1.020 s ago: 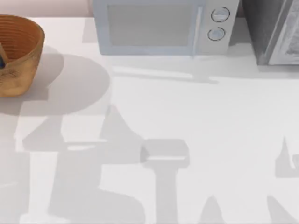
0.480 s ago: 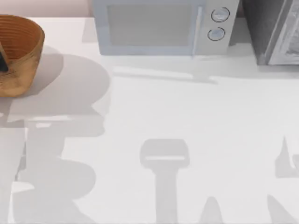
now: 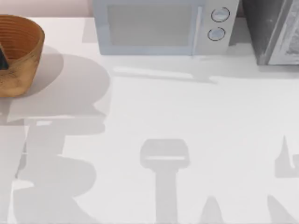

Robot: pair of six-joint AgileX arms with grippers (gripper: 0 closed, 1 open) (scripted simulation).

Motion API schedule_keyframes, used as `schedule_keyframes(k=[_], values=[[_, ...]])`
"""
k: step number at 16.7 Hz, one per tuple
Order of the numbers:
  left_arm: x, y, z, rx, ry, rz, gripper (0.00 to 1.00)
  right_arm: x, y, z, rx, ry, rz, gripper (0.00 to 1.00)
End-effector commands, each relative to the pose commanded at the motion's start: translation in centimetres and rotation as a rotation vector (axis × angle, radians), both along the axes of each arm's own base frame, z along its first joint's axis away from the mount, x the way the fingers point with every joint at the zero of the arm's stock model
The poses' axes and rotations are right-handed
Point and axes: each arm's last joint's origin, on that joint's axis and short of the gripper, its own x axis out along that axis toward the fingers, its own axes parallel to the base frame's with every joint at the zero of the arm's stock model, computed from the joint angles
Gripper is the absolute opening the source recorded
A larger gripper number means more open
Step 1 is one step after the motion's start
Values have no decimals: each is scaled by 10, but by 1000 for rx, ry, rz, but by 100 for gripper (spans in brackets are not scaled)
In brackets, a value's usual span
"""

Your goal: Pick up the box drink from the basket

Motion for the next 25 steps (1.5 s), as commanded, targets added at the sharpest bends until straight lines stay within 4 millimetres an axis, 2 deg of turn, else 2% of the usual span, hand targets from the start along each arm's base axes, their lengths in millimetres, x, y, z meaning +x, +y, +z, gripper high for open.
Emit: schedule_keyframes(k=[8,13,25], values=[[43,0,-2,-1,2,0,100,0,0,0,0,0,0,100],[45,0,-2,-1,2,0,100,0,0,0,0,0,0,100],[45,0,-2,-1,2,0,10,0,0,0,0,0,0,100]])
